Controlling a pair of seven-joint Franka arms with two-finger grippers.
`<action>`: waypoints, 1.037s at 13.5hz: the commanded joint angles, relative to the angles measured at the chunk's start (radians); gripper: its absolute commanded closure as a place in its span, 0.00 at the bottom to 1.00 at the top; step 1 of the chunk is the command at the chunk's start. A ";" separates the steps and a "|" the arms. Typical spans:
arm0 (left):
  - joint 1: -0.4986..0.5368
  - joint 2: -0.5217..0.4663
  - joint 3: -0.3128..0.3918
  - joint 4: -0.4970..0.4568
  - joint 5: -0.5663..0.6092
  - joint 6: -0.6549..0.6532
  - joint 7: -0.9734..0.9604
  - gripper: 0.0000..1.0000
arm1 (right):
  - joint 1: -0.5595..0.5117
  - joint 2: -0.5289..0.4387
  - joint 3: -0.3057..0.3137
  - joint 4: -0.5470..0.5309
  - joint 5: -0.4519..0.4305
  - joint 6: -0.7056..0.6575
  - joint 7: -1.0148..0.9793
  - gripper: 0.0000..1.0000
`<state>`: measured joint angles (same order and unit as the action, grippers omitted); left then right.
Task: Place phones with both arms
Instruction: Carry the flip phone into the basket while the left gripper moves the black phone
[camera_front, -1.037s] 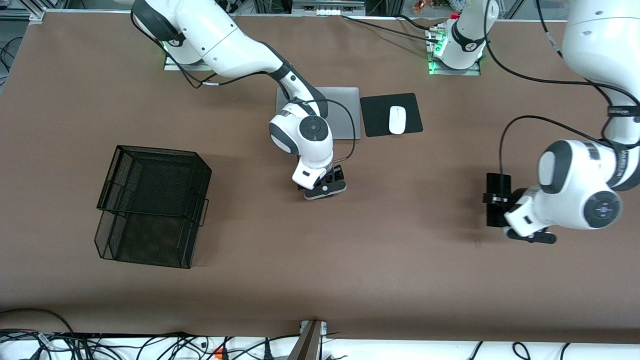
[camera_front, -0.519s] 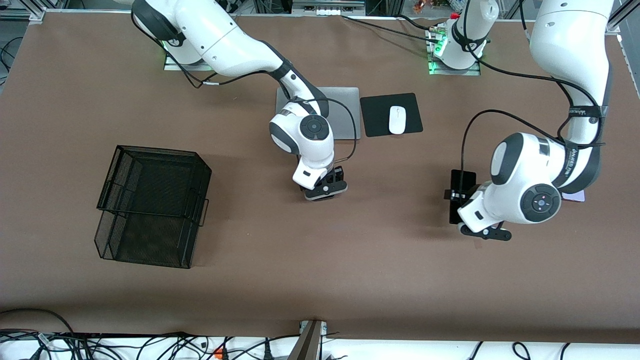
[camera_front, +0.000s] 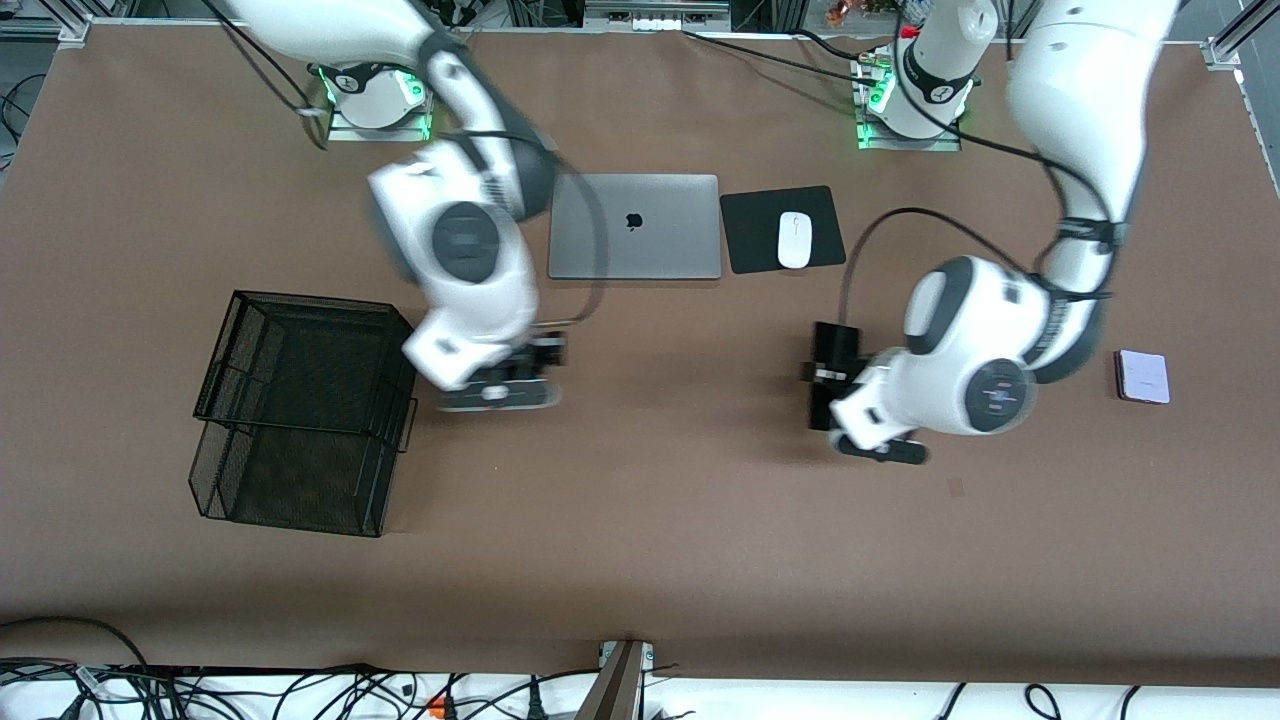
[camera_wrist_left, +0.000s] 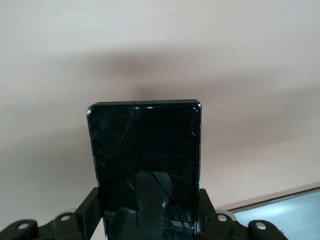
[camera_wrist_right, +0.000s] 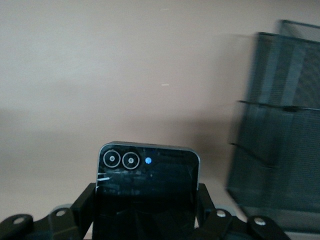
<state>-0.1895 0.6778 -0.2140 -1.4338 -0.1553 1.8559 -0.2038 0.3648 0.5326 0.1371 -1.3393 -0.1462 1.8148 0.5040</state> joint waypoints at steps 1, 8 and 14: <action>-0.158 0.066 0.013 0.016 -0.021 0.160 -0.141 0.78 | -0.153 -0.187 0.001 -0.260 0.030 0.038 -0.099 1.00; -0.392 0.172 0.013 0.003 -0.021 0.459 -0.338 0.74 | -0.214 -0.231 -0.260 -0.506 0.114 0.256 -0.393 1.00; -0.335 0.111 0.024 0.004 -0.012 0.326 -0.339 0.00 | -0.282 -0.148 -0.269 -0.494 0.137 0.265 -0.426 0.41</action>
<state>-0.5670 0.8539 -0.1985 -1.4306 -0.1592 2.2853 -0.5445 0.0997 0.3869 -0.1375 -1.8410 -0.0324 2.0792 0.1020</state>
